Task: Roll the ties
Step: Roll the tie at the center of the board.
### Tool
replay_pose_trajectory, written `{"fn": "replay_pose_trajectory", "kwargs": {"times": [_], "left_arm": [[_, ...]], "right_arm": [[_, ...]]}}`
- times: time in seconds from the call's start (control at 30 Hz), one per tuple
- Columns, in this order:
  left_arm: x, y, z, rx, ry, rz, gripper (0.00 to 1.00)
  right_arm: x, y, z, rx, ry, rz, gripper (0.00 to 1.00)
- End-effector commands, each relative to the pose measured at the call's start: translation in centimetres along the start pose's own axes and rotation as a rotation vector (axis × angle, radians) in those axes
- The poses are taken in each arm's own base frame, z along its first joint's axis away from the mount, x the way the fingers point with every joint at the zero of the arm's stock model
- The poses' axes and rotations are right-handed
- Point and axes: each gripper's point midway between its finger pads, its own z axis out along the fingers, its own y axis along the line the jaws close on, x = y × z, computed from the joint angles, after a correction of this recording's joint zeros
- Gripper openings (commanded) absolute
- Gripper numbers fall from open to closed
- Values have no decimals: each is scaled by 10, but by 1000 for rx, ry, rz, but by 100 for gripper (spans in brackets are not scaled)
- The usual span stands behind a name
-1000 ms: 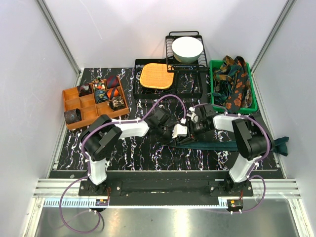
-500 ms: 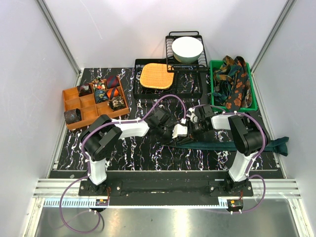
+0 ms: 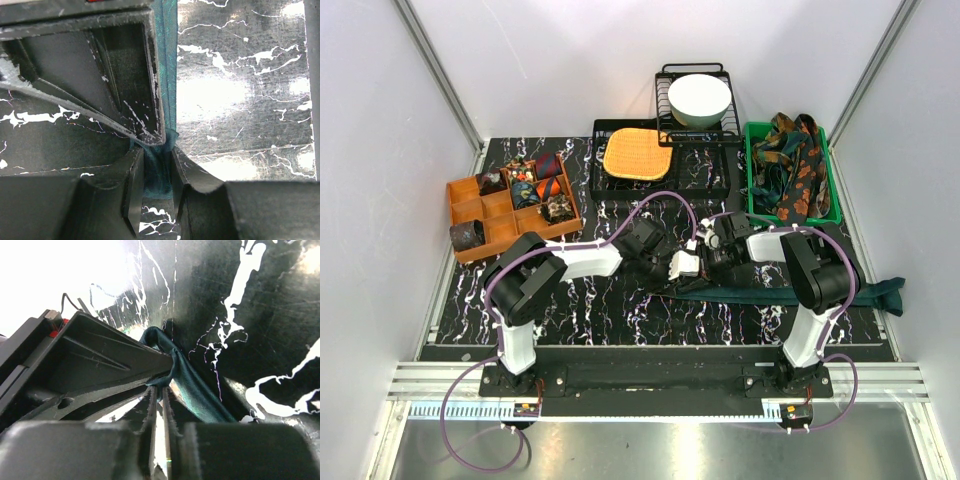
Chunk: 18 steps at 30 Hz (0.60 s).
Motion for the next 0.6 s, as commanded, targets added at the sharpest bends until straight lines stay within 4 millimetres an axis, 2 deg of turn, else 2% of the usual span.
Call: {"fn": "replay_pose_trajectory", "kwargs": {"times": [0.0,0.2,0.3,0.33,0.43,0.47,0.53,0.57], "left_arm": [[45,-13,-1,11,151,-91,29],[49,-18,-3,20,150,-89,35],[51,-19,-3,26,147,-95,42],[51,-18,-4,21,143,-97,49],[45,-15,-7,13,97,-121,59],[36,-11,-10,-7,58,-126,66],[37,-11,-14,-17,23,-144,70],[25,-6,-19,-46,-22,-123,73]], "right_arm": [[-8,15,2,-35,5,-34,0],[-7,-7,0,92,11,-48,0],[-4,-19,2,133,20,-22,0],[-5,-22,3,141,21,-11,0],[-5,-32,5,182,25,8,0],[-5,-36,6,193,31,11,0],[-5,-41,6,216,39,18,0],[-4,-44,7,225,44,22,0]]}}
